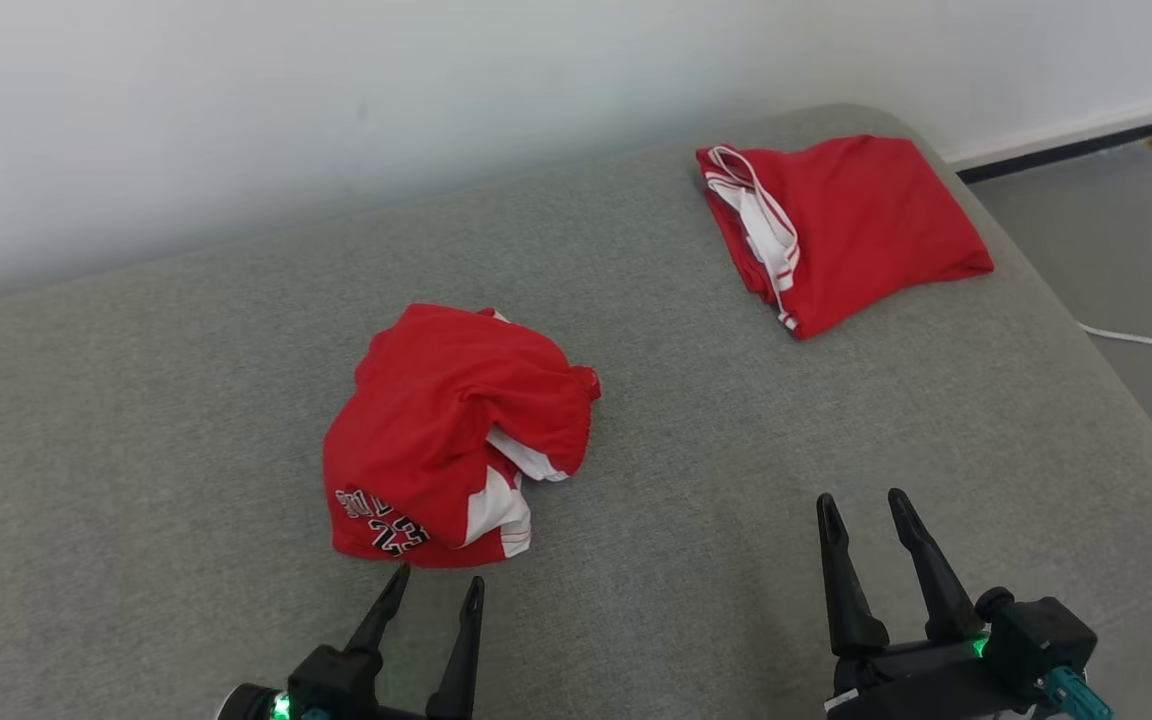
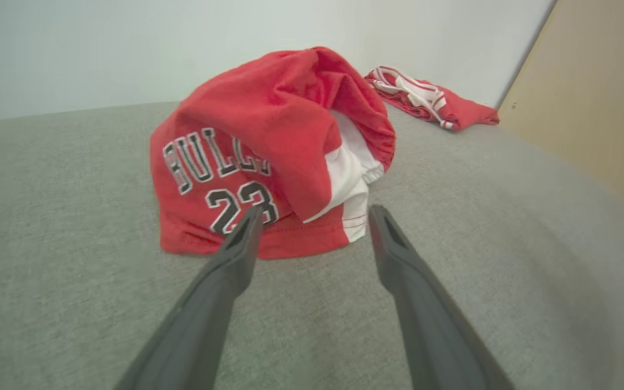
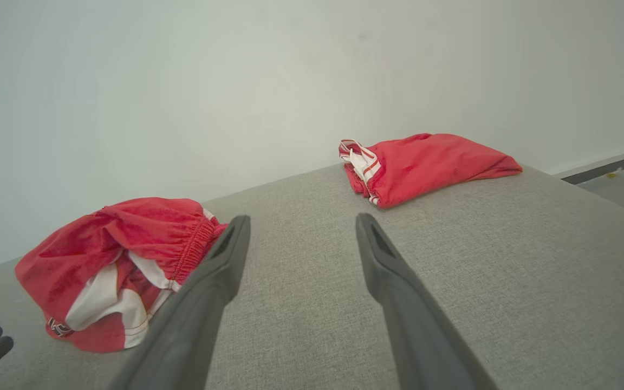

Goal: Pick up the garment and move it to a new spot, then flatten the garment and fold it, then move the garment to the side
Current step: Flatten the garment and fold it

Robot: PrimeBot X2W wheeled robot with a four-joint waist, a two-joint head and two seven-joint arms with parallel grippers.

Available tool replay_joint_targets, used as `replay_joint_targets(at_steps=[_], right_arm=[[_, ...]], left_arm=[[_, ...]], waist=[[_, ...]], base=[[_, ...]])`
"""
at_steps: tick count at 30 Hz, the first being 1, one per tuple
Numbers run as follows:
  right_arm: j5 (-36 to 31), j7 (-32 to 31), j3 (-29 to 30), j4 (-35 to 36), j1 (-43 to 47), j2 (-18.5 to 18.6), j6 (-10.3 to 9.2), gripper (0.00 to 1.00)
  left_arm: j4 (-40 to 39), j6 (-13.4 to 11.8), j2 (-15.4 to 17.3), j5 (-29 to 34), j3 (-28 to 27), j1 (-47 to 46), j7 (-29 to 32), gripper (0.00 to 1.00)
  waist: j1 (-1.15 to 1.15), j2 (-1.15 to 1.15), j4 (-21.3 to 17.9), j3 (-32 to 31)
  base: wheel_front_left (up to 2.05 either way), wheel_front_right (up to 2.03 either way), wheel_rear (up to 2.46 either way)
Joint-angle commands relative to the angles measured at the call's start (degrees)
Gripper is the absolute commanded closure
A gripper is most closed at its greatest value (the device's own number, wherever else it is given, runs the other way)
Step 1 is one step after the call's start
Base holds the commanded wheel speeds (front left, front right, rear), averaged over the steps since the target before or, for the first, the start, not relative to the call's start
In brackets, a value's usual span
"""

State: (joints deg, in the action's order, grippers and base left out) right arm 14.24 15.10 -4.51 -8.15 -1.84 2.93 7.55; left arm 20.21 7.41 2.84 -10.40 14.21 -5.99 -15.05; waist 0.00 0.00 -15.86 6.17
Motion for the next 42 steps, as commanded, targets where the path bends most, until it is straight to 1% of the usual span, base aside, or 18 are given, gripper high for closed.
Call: replay_joint_targets(at_steps=[1, 7, 8, 13, 19, 20, 21, 22, 25, 28, 31, 36, 40, 42], right_arm=[[0.57, 0.04, 0.25, 0.24, -0.45, -0.11, -0.16, 0.0], [1.97, 0.04, 0.11, 0.58, -1.37, -0.13, -0.16, 0.0], [1.97, 0.04, 0.11, 0.58, -1.37, -0.13, -0.16, 0.0], [2.66, 0.04, -0.17, 0.69, -1.82, -0.13, -0.16, 0.0], [3.01, 0.04, 0.04, 0.53, -2.51, -0.13, -0.16, 0.0], [3.0, 0.04, 0.1, 0.51, -2.49, -0.14, -0.16, 0.0], [2.94, 0.04, 0.31, 0.55, -2.45, -0.13, -0.16, 0.0], [2.87, 0.03, 0.51, 0.6, -2.35, -0.13, -0.16, 0.0], [2.46, 0.03, 0.71, 0.63, -1.76, -0.15, -0.16, 0.0], [2.23, 0.04, 1.36, 0.58, -1.19, -0.1, -0.16, 0.0], [1.87, 0.04, 2.05, 0.6, -0.44, -0.14, -0.15, 0.0], [1.41, 0.03, 2.45, 0.56, 0.2, -0.13, -0.16, 0.0], [1.29, 0.03, 2.3, 0.38, 0.03, -0.1, -0.16, 0.0], [1.39, 0.03, 2.01, 0.26, -0.23, -0.11, -0.16, 0.0]], left_arm=[[1.36, 0.03, 0.12, -0.03, 0.56, -1.55, -0.17, 0.0], [7.35, 0.05, 1.45, 0.5, 2.73, -7.13, -0.17, 0.0], [7.35, 0.05, 1.45, 0.5, 2.73, -7.13, -0.17, 0.0], [12.87, 0.05, 2.3, 2.96, 3.22, -11.35, -0.17, 0.0], [19.78, -0.57, 1.82, 4.79, 3.89, -15.58, -0.1, 0.0], [19.96, -1.02, 1.65, 4.59, 3.54, -16.18, -0.1, 0.51], [19.63, -1.39, 1.53, 4.27, 3.1, -16.65, -0.1, 0.71], [19.21, -1.37, 1.42, 4.26, 2.93, -16.77, -0.12, 1.0], [17.93, -1.16, 1.09, 4.1, 2.86, -16.13, -0.13, 1.0], [14.22, -0.99, 1.01, 3.65, 2.01, -14.32, -0.17, 1.0], [9.66, -0.88, 1.18, 3.25, 1.37, -12.04, -0.17, 1.0], [2.42, -0.4, 2.75, 3.28, 0.48, -7.22, -0.17, 1.0], [-1.95, -0.78, 4.43, 2.87, -1.32, -3.3, -0.17, 1.0], [-3.4, -1.1, 5.18, 2.35, -2.7, -1.21, -0.17, 1.0]], waist=[[0.0, 0.0, -3.54, 3.01], [0.0, 0.0, -6.51, 5.97], [0.0, 0.0, -6.51, 5.97], [0.0, 0.0, -7.66, 7.36], [0.0, 0.0, -7.86, 7.8], [0.0, 0.0, -7.79, 7.75], [0.0, 0.0, -7.6, 7.64], [0.0, 0.0, -7.36, 7.48], [0.0, 0.0, -6.24, 6.76], [0.0, 0.0, -4.33, 5.78], [0.0, 0.0, -1.24, 4.9], [0.0, 0.0, 4.78, 3.74], [0.0, 0.0, 9.01, 3.32], [0.0, 0.0, 10.51, 3.23]], base=[[0.0, 0.0, 0.0], [0.0, 0.0, 0.0], [0.0, 0.0, 0.0], [0.0, 0.0, 0.0], [0.0, 0.0, 0.0], [0.0, 0.0, 0.0], [0.0, 0.0, 0.0], [0.0, 0.0, 0.0], [0.0, 0.0, 0.0], [0.0, 0.0, 0.0], [0.0, 0.0, 0.0], [0.0, 0.0, 0.0], [0.0, 0.0, 0.0], [0.0, 0.0, 0.0]])
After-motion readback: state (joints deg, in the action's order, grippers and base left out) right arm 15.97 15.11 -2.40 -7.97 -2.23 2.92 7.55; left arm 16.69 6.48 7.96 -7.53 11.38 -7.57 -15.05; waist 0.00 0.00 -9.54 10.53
